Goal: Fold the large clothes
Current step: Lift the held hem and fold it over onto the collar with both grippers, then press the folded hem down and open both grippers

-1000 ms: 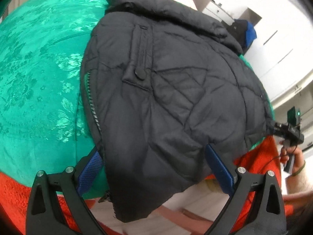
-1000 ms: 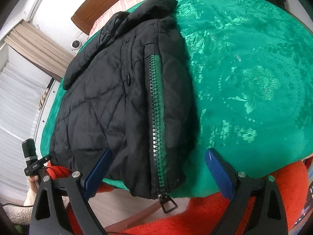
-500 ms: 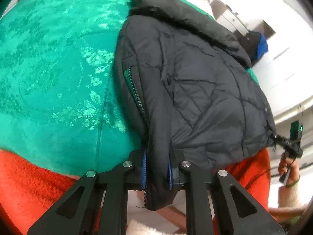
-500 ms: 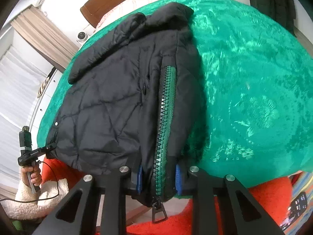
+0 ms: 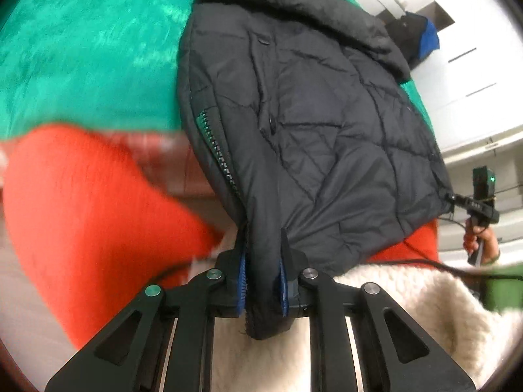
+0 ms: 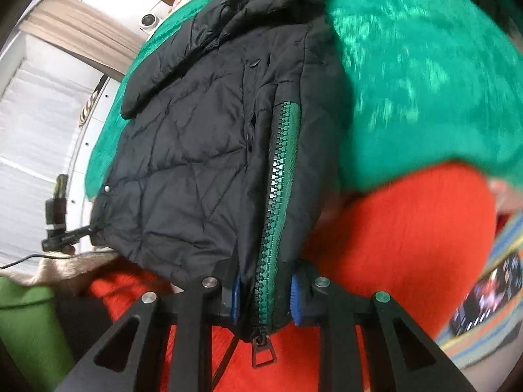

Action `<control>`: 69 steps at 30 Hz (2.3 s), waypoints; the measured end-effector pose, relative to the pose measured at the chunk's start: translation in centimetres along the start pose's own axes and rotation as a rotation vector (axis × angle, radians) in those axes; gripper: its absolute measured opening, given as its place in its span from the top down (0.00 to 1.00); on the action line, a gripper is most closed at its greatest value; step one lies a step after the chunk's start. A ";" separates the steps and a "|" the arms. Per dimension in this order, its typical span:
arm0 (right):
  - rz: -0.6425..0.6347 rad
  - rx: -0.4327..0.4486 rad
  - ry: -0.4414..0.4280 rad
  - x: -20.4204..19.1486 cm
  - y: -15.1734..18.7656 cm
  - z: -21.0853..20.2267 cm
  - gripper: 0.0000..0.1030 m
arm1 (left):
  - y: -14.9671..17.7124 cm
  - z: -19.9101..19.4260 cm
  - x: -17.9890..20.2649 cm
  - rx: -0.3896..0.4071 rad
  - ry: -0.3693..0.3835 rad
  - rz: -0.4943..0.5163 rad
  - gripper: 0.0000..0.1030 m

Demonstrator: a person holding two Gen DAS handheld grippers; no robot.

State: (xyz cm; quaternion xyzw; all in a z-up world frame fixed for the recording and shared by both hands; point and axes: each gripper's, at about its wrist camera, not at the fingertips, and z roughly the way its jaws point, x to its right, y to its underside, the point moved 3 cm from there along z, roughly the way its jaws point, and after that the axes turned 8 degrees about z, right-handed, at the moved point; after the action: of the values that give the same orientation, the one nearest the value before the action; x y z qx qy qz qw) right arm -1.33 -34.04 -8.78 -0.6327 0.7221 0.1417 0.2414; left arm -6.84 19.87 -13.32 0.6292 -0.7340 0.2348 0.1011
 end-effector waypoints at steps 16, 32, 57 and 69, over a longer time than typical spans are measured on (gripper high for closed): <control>0.089 0.393 -0.468 -6.1 -29.2 -6.3 0.74 | -30.4 -12.1 1.5 0.514 -0.021 0.100 0.80; -0.175 0.571 -0.036 -9.3 -32.2 1.3 0.01 | -39.1 -1.8 0.6 0.595 -0.380 0.089 0.08; -0.051 0.649 -0.140 -4.4 -38.5 13.5 0.00 | -39.6 8.4 -8.2 0.622 -0.294 -0.107 0.00; -0.051 0.652 -0.135 -4.5 -38.0 13.5 0.00 | -39.8 8.9 -8.6 0.612 -0.297 -0.108 0.00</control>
State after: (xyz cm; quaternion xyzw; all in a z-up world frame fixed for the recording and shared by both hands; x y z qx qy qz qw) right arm 38.68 -29.47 -13.96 -0.5291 0.6958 -0.0614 0.4817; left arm 34.78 19.31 -16.21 0.6955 -0.6019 0.3443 -0.1881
